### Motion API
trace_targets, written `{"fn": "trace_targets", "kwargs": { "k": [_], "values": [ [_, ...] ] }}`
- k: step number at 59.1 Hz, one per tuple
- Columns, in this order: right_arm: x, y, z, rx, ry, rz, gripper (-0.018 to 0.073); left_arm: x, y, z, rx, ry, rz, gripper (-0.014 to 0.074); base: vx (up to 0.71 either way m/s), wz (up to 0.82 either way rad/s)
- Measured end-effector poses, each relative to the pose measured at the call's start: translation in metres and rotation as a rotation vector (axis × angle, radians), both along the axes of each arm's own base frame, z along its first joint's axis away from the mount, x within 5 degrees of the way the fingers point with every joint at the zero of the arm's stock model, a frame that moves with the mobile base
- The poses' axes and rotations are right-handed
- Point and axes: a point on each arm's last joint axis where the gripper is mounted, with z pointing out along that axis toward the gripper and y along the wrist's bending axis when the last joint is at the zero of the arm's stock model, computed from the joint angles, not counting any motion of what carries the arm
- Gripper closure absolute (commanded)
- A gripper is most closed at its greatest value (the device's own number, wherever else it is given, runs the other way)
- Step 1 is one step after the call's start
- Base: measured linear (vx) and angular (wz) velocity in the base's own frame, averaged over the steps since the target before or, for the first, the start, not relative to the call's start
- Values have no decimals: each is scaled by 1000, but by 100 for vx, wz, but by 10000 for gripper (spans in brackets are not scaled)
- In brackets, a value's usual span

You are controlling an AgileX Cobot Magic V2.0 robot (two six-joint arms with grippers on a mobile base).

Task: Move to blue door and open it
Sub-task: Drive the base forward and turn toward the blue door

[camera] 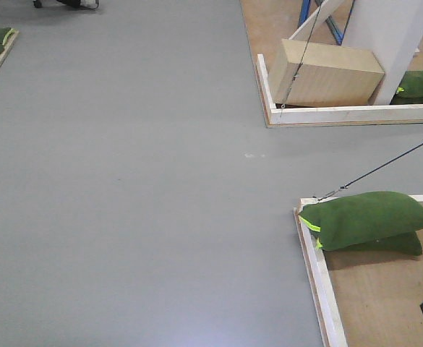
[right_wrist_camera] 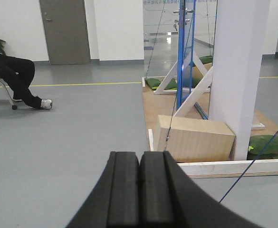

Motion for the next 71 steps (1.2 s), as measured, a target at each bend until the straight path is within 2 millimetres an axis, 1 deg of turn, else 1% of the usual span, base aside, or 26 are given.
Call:
{"fn": "trace_targets", "kwargs": {
  "k": [44, 71],
  "values": [
    [0, 0, 0, 0, 0, 0, 561, 0, 0, 0, 0, 0, 0, 524, 1, 0],
    [0, 0, 0, 0, 0, 0, 561, 0, 0, 0, 0, 0, 0, 524, 19, 0]
  ]
}}
